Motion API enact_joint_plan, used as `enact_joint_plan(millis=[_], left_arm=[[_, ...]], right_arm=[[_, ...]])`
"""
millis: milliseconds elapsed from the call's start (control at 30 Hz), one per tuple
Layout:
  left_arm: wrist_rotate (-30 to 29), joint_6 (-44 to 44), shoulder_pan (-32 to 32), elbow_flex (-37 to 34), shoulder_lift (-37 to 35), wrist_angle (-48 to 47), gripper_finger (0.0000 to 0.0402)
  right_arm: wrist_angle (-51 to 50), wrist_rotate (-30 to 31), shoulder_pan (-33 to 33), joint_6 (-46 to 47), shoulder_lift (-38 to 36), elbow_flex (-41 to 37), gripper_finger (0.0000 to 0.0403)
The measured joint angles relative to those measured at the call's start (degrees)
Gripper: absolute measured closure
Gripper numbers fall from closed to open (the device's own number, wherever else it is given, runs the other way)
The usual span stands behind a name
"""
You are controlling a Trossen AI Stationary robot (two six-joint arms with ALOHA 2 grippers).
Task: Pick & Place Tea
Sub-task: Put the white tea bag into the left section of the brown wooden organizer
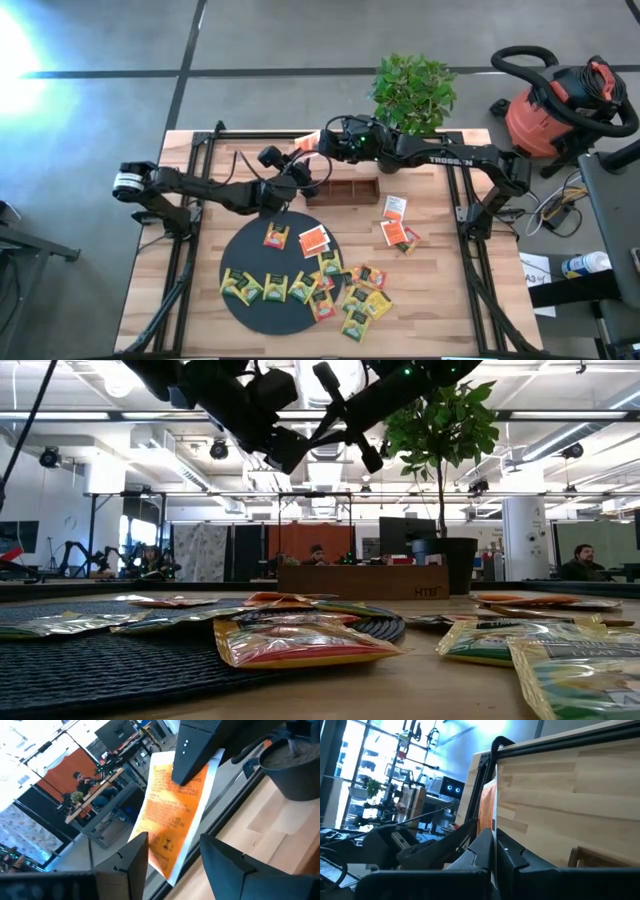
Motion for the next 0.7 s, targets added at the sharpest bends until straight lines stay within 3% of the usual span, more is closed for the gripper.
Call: enact_joint_plan(millis=[233,533,700], left_arm=[[-0.1,0.0,1.9,0.4,0.3,0.0,0.0255],[2.7,-0.4,2.4,1.0,0.3,-0.1,0.0380],[3.5,-0.6,2.5,1.0,0.3,-0.2,0.0390]], right_arm=[[0.0,-0.2,0.0,-0.6,0.0,0.0,0.0394],[0.0,-0.7,0.0,-0.7,0.1,0.0,0.0394],[-0.1,-0.7,0.0,-0.7,0.1,0.0,0.0394]])
